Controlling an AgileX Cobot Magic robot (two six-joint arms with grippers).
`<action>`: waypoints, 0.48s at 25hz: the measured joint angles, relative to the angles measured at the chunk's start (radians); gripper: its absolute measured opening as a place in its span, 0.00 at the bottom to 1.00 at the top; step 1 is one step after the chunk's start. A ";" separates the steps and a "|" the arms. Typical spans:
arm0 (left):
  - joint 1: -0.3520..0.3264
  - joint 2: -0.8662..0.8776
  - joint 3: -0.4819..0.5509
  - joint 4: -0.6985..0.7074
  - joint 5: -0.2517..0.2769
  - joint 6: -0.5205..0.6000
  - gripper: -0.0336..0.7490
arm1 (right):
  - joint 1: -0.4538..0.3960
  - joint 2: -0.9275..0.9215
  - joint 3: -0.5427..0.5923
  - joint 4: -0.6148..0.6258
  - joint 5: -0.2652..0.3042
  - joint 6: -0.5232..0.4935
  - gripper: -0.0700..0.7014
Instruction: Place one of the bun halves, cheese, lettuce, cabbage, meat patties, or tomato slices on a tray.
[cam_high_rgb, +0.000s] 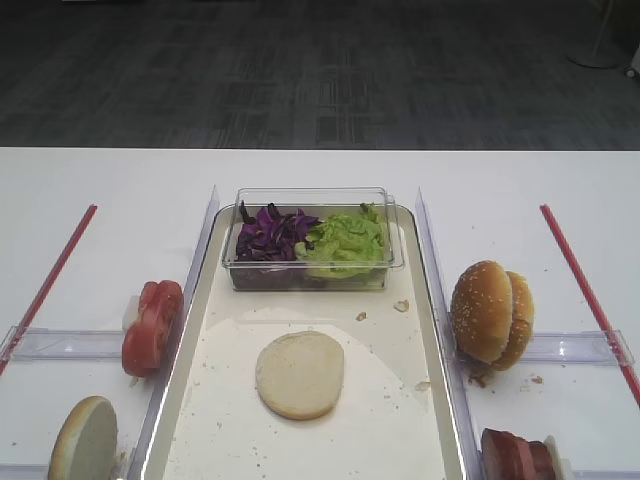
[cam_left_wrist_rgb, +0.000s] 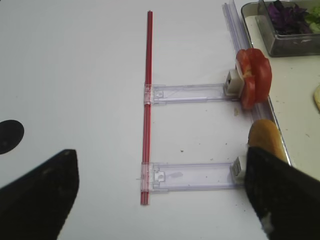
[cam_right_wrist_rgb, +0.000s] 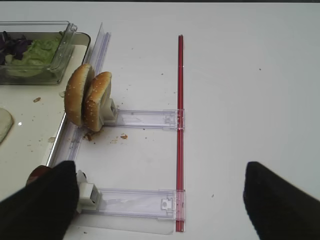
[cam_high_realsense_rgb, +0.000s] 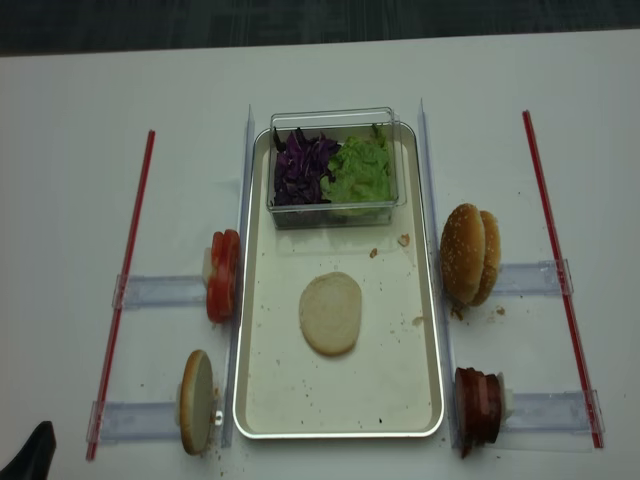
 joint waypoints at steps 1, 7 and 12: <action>0.000 0.000 0.000 0.000 0.000 0.000 0.83 | 0.000 0.000 0.000 0.000 0.000 0.000 0.97; 0.000 0.000 0.000 0.000 0.000 0.000 0.83 | 0.000 0.000 0.000 0.000 0.000 0.000 0.97; 0.000 0.000 0.000 0.000 0.000 0.000 0.83 | 0.000 0.000 0.000 0.000 0.000 0.000 0.97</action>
